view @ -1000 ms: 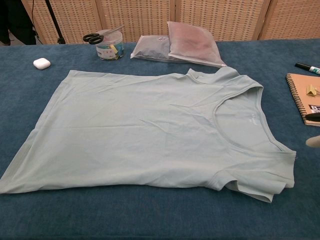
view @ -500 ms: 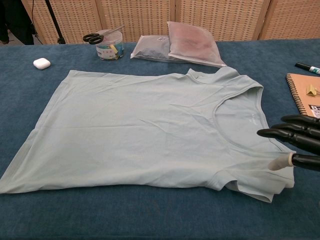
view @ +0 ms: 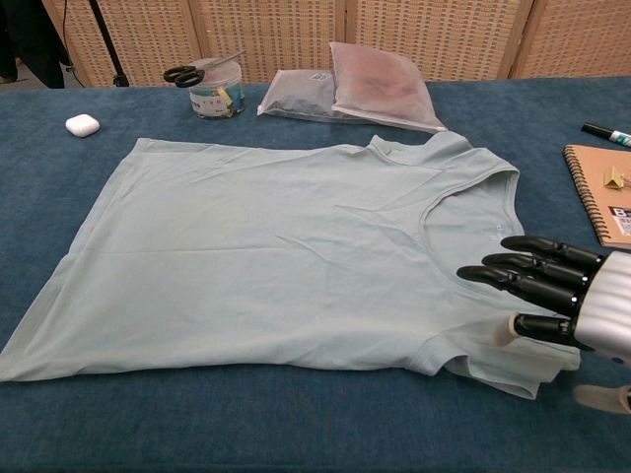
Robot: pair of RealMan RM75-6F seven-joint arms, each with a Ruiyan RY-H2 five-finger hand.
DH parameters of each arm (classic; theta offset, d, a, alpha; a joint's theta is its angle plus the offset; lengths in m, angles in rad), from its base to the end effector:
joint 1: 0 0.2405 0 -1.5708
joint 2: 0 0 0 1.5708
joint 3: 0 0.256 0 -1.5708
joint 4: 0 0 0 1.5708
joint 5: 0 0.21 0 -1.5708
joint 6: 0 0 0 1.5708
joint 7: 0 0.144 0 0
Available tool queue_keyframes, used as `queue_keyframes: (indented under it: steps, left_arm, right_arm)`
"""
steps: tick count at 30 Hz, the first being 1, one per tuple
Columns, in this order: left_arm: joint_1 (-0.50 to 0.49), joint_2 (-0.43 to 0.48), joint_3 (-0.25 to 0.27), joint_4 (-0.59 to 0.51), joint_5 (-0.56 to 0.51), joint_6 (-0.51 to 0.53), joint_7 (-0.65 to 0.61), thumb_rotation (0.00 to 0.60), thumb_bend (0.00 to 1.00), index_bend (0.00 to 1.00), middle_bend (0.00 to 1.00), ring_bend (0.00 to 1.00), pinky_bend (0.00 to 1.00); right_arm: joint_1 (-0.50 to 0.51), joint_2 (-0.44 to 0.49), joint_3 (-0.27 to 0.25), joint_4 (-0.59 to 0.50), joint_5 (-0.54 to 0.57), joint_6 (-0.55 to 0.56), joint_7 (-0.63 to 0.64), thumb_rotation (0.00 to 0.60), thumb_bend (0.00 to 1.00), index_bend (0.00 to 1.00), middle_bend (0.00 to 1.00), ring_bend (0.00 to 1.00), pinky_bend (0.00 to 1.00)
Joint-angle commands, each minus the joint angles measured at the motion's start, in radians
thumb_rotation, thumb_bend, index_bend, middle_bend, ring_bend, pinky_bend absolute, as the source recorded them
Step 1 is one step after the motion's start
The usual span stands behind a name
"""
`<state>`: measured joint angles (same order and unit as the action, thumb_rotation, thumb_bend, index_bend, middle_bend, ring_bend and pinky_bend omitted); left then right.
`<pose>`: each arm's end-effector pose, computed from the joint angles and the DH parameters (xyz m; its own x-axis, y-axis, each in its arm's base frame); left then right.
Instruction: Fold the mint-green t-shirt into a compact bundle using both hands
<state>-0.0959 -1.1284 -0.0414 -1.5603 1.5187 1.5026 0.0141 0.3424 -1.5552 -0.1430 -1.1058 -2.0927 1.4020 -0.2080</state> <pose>-0.3155 0.1835 0.1613 0.4474 -0.0155 0.8942 0.8936 -0.0336 -0.4477 -0.2548 -0.1837 -0.0110 0.6866 0.0905 0.7214 -0.4079 -0.7734 0.4852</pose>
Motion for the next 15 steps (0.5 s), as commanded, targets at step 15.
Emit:
queue_keyframes:
  steps: [15]
  left_arm:
    - [-0.003, -0.009, -0.002, 0.011, -0.015, -0.014, 0.011, 0.6, 0.0, 0.0, 0.0, 0.0, 0.0]
  right_arm:
    - [0.027, -0.086, -0.026, 0.092, 0.028, 0.037, 0.073, 0.6, 0.52, 0.48, 0.03, 0.0, 0.0]
